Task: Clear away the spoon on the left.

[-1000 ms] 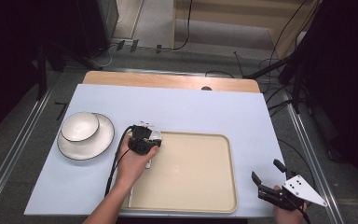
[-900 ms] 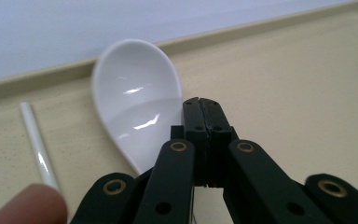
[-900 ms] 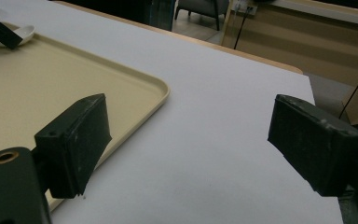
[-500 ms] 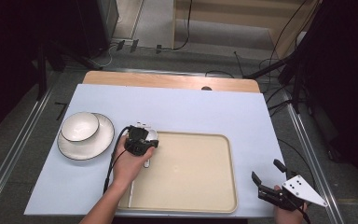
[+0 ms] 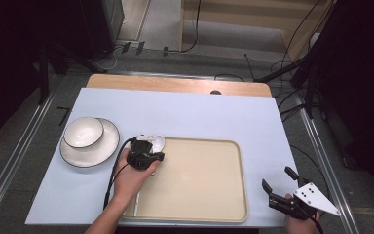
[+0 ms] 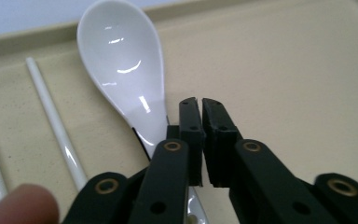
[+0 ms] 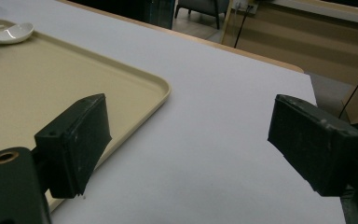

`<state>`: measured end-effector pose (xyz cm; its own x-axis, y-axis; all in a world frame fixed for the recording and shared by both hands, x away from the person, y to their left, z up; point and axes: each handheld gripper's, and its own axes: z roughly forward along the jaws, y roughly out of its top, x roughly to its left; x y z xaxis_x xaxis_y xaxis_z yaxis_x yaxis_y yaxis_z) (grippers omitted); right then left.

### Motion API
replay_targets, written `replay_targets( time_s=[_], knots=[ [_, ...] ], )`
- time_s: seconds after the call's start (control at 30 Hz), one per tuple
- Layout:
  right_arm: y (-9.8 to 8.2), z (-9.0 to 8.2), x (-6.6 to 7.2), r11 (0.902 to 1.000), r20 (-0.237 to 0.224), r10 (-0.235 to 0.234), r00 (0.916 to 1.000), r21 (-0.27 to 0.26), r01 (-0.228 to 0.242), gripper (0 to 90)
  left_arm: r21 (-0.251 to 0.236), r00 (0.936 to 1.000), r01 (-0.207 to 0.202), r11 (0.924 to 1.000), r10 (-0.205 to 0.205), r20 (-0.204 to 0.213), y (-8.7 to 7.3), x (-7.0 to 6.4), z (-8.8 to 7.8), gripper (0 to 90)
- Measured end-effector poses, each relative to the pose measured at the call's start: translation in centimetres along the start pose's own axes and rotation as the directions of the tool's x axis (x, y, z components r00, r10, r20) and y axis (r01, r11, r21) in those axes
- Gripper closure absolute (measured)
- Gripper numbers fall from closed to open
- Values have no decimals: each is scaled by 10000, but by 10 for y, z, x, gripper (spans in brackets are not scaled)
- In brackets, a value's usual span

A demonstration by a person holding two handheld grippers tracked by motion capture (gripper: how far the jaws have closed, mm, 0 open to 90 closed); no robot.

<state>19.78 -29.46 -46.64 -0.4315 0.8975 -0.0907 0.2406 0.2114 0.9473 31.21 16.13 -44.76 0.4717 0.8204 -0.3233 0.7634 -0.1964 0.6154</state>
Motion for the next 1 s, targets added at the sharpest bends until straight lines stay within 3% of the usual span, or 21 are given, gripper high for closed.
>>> replay_targets(
  time_s=[0.17,0.3,0.5,0.63,0.7,0.8,1.0],
  knots=[
    [-1,0,-1,10000,25,47,10000,30,-47,130,-497,9998,-80,9987,90,197,-2,-4,-16,614],
    [-1,0,-2,10000,59,5,10000,12,-5,130,-477,9946,-790,9957,755,-710,-1,-4,-22,416],
    [-1,0,-3,10000,71,8,10000,41,-9,130,-852,9978,-441,9954,398,-524,2,7,-39,216],
    [-2,-1,-3,10000,60,37,10000,54,-37,130,-1016,9997,-225,9946,212,-133,2,21,-53,0],
    [-3,-2,-4,10000,82,51,10000,55,-51,130,-1099,9993,-368,9933,365,-48,2,26,-61,0],
    [-3,-4,-6,10000,141,87,9999,40,-88,130,-1164,9969,-472,9921,394,-680,4,32,-72,0],
    [-4,-4,-6,9999,207,149,9997,62,-151,130,-1363,9896,-339,9901,142,-1430,5,48,-91,0]
  ],
)
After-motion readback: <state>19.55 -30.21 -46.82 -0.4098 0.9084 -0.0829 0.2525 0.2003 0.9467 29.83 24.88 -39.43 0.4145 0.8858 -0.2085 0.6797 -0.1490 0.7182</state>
